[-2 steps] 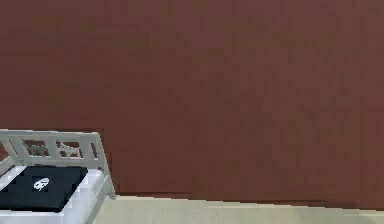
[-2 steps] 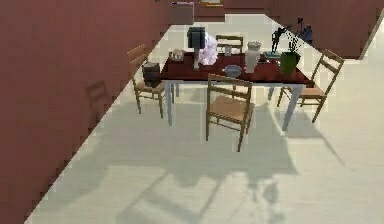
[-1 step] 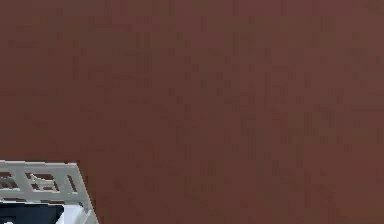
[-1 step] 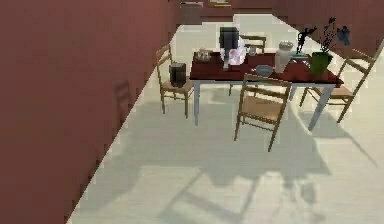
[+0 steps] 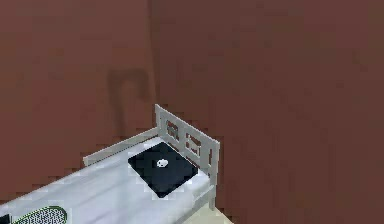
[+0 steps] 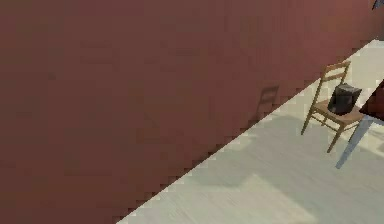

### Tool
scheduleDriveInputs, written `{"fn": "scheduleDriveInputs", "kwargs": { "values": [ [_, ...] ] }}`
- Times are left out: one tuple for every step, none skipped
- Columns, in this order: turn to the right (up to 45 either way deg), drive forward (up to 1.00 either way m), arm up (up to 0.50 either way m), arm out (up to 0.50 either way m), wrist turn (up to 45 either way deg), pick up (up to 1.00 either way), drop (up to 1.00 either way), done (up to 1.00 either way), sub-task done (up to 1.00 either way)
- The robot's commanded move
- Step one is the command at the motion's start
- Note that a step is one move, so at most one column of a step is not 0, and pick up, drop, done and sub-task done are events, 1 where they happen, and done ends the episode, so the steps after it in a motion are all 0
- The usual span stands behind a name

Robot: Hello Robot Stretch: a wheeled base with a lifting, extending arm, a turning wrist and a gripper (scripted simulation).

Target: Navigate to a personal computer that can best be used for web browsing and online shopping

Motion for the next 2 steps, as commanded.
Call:
{"fn": "scheduleDriveInputs", "kwargs": {
  "values": [
    [-9.0, 0.0, 0.0, 0.0, 0.0, 0.0, 0.0, 0.0, 0.0],
    [0.0, 0.0, 0.0, 0.0, 0.0, 0.0, 0.0, 1.0, 0.0]
  ]
}}
